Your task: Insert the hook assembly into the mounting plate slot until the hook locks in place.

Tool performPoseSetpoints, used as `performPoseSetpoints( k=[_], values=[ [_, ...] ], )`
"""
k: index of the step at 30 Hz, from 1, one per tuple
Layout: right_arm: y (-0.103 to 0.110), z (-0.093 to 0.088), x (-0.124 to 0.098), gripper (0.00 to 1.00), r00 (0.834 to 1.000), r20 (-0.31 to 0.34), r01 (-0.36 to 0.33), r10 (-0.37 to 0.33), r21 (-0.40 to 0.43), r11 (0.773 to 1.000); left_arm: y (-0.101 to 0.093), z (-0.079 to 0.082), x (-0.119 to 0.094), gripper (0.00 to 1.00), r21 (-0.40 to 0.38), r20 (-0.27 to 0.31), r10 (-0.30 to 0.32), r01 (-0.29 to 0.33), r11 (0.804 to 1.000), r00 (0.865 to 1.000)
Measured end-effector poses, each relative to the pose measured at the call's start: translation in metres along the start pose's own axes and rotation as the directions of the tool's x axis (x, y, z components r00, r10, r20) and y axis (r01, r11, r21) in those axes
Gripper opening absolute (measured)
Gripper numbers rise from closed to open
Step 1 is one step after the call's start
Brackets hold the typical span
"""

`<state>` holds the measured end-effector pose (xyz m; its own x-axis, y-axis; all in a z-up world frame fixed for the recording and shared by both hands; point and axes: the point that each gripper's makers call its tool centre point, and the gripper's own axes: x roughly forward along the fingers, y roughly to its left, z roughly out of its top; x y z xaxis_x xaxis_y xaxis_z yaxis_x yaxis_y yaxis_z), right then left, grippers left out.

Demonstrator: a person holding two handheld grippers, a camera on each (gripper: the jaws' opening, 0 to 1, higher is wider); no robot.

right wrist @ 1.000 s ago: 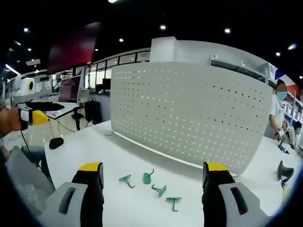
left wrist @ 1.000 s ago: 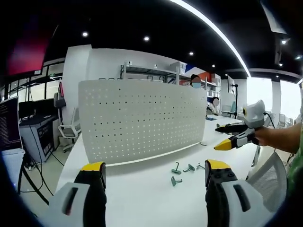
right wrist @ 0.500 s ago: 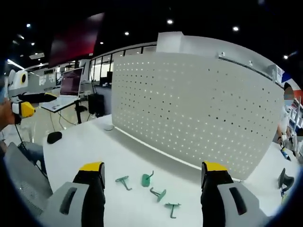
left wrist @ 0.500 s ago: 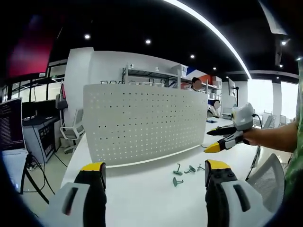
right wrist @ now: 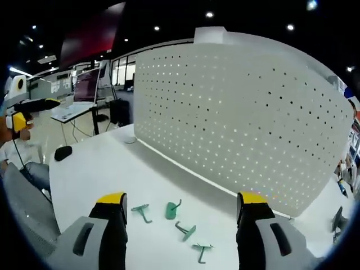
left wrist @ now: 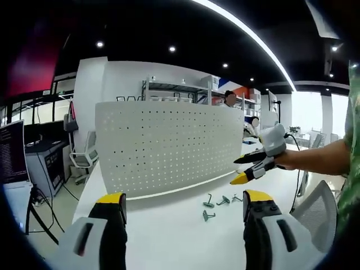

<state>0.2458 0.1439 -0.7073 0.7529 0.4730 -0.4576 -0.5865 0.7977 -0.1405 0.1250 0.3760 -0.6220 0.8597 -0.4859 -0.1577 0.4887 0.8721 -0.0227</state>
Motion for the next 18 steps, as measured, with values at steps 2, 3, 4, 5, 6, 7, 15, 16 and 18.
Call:
performPoseSetpoints(
  k=[2,3,4,5,6,7,15,16,18],
  values=[
    [-0.002,-0.003,0.004,0.80,1.000,-0.014,-0.006,0.006,-0.003,1.000,-0.003,0.000,0.002,0.87,0.005,-0.006,-0.007,0.007,1.000,1.000],
    [-0.003,-0.004,0.005,0.80,1.000,-0.020,-0.010,0.010,-0.004,1.000,-0.004,0.000,0.003,0.86,0.005,-0.008,-0.009,0.009,1.000,1.000],
    [-0.004,-0.005,0.007,0.79,1.000,-0.026,-0.013,0.013,-0.003,1.000,-0.005,-0.001,0.003,0.86,0.003,-0.010,-0.011,0.011,1.000,1.000],
    [-0.005,-0.006,0.009,0.79,0.999,-0.032,-0.018,0.018,-0.002,1.000,-0.006,-0.001,0.004,0.86,0.003,-0.013,-0.014,0.014,1.000,1.000],
    [-0.005,-0.007,0.010,0.78,0.999,-0.036,-0.022,0.022,-0.002,1.000,-0.006,-0.001,0.005,0.86,0.003,-0.015,-0.014,0.014,1.000,1.000],
    [-0.005,-0.008,0.012,0.78,0.999,-0.039,-0.025,0.025,-0.003,1.000,-0.006,-0.002,0.005,0.86,0.003,-0.017,-0.014,0.014,1.000,1.000],
    [-0.007,-0.011,0.026,0.75,0.996,-0.070,-0.057,0.057,-0.001,0.998,-0.007,-0.005,0.009,0.85,-0.010,-0.027,-0.015,0.015,1.000,1.000],
    [-0.008,-0.012,0.029,0.75,0.995,-0.075,-0.063,0.062,-0.002,0.998,-0.007,-0.006,0.010,0.84,-0.013,-0.027,-0.016,0.015,1.000,1.000],
    [-0.007,-0.013,0.033,0.73,0.994,-0.084,-0.077,0.076,-0.003,0.997,-0.008,-0.006,0.010,0.84,-0.019,-0.028,-0.015,0.015,1.000,0.999]
  ],
)
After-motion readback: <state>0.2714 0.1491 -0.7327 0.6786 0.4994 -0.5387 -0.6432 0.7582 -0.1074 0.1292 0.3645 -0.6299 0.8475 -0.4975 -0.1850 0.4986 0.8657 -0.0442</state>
